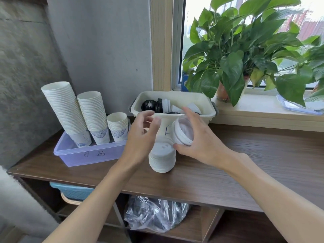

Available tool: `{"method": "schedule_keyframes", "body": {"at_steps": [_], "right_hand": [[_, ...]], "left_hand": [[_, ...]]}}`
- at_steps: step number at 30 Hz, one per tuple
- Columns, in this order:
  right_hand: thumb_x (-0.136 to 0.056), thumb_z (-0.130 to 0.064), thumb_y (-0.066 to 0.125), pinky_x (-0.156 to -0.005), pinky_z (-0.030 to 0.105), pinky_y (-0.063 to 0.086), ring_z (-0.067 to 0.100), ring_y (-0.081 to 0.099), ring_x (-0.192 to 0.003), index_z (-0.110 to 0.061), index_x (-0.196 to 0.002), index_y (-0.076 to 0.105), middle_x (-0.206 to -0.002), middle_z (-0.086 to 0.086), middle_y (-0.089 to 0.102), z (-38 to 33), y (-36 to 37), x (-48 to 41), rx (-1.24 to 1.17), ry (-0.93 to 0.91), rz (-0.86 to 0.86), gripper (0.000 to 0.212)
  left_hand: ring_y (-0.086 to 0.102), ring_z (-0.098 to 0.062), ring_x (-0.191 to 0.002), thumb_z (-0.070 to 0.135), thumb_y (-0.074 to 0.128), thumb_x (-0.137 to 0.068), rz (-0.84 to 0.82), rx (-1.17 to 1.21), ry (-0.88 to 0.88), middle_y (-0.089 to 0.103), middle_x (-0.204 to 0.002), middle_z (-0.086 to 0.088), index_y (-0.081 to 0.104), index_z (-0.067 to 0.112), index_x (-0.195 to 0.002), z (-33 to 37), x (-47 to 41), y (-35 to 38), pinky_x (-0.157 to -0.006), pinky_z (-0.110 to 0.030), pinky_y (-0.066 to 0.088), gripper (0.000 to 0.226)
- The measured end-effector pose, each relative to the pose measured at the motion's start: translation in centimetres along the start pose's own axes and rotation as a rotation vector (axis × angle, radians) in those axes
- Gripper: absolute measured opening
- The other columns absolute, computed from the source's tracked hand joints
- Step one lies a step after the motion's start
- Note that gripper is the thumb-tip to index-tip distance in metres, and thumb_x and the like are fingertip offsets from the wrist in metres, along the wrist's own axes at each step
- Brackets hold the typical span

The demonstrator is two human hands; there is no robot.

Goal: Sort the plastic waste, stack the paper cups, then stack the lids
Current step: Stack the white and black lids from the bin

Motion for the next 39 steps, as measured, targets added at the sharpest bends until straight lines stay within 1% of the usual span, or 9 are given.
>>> {"method": "schedule_keyframes", "body": {"at_steps": [3,7,9,14,18,22,27,32,39], "right_hand": [[-0.072,-0.039,0.082,-0.111,0.019,0.021,-0.002,0.023,-0.139,-0.028,-0.152,0.010,-0.154,-0.012,0.026,-1.1,0.0,-0.3,0.011,-0.015,0.027,0.108],[-0.067,-0.042,0.085,-0.110,0.022,0.028,0.003,0.030,-0.138,-0.024,-0.151,0.016,-0.152,-0.011,0.034,-2.1,-0.1,-0.6,-0.003,-0.035,0.053,0.111],[-0.065,-0.043,0.086,-0.106,0.019,0.027,-0.001,0.031,-0.135,-0.025,-0.150,0.018,-0.151,-0.013,0.033,-2.2,-0.2,-0.5,-0.008,-0.032,0.069,0.110],[-0.066,-0.052,0.083,-0.111,0.021,0.026,-0.002,0.026,-0.138,-0.026,-0.153,0.013,-0.153,-0.017,0.027,-1.6,-0.2,-0.3,-0.254,0.075,-0.023,0.115],[-0.098,-0.040,0.044,-0.095,0.001,0.032,-0.012,0.035,-0.131,-0.022,-0.148,0.029,-0.139,-0.022,0.040,-1.4,0.2,-0.2,-0.508,0.111,0.059,0.055],[-0.104,-0.025,0.039,-0.073,0.013,0.043,-0.005,0.058,-0.089,-0.021,-0.137,0.046,-0.104,-0.014,0.061,-0.6,0.6,-0.6,-0.499,0.130,0.144,0.034],[-0.099,-0.017,0.054,-0.101,0.023,0.043,0.004,0.054,-0.118,-0.018,-0.137,0.048,-0.125,-0.006,0.061,-0.3,0.7,-0.6,-0.470,0.095,0.176,0.038],[-0.096,-0.013,0.056,-0.087,0.008,0.042,-0.004,0.055,-0.106,-0.016,-0.133,0.051,-0.115,-0.010,0.062,-0.2,0.5,-0.5,-0.418,0.068,0.230,0.037],[-0.095,-0.024,0.060,-0.091,0.022,0.047,0.005,0.059,-0.109,-0.015,-0.129,0.053,-0.114,-0.007,0.065,0.0,0.5,-0.6,-0.432,0.067,0.181,0.035]], "left_hand": [[0.062,-0.001,-0.064,0.044,0.051,-0.101,-0.180,-0.004,-0.046,0.069,-0.094,-0.006,0.065,0.021,-0.109,2.3,-1.1,0.9,-0.058,-0.019,0.048,0.028],[0.072,-0.023,-0.072,0.031,0.052,-0.104,-0.327,0.111,-0.050,0.076,-0.098,-0.014,0.062,0.023,-0.129,2.7,-0.7,1.7,-0.059,-0.030,0.058,0.029],[0.074,-0.021,-0.082,0.027,0.052,-0.104,-0.310,0.148,-0.014,0.077,-0.097,-0.009,0.061,0.023,-0.131,2.5,-0.6,1.7,-0.065,-0.031,0.060,0.028],[0.066,-0.020,-0.059,0.023,0.049,-0.105,-0.144,0.122,0.055,0.071,-0.078,-0.003,0.058,0.029,-0.131,1.7,-0.4,1.7,-0.059,-0.023,0.055,0.029],[0.068,-0.030,-0.054,0.024,0.045,-0.106,-0.110,0.126,0.097,0.068,-0.097,-0.009,0.061,0.032,-0.125,1.4,0.0,2.3,-0.054,-0.031,0.056,0.025],[0.062,-0.023,-0.048,0.018,0.043,-0.107,-0.069,0.103,0.144,0.064,-0.078,0.012,0.062,0.034,-0.122,1.6,0.1,2.6,-0.049,-0.017,0.046,0.029],[0.058,-0.044,-0.061,0.008,0.045,-0.105,-0.067,0.130,0.157,0.058,-0.068,0.007,0.064,0.027,-0.129,1.4,0.1,2.7,-0.048,-0.016,0.047,0.037],[0.067,-0.006,-0.076,0.001,0.050,-0.100,-0.135,0.122,0.134,0.072,-0.100,0.013,0.060,0.019,-0.136,1.2,0.3,2.6,-0.061,-0.016,0.054,0.041],[0.070,-0.012,-0.104,0.002,0.056,-0.097,-0.163,0.105,0.149,0.076,-0.109,0.005,0.070,0.026,-0.118,1.0,0.1,2.0,-0.087,-0.028,0.056,0.034]]}}
Point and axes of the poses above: each hand's wrist, its own x-axis away from the middle knuckle, its own y-axis out of the palm, z = x × y, the point moved 3 cm from there along -x, towards the middle knuckle
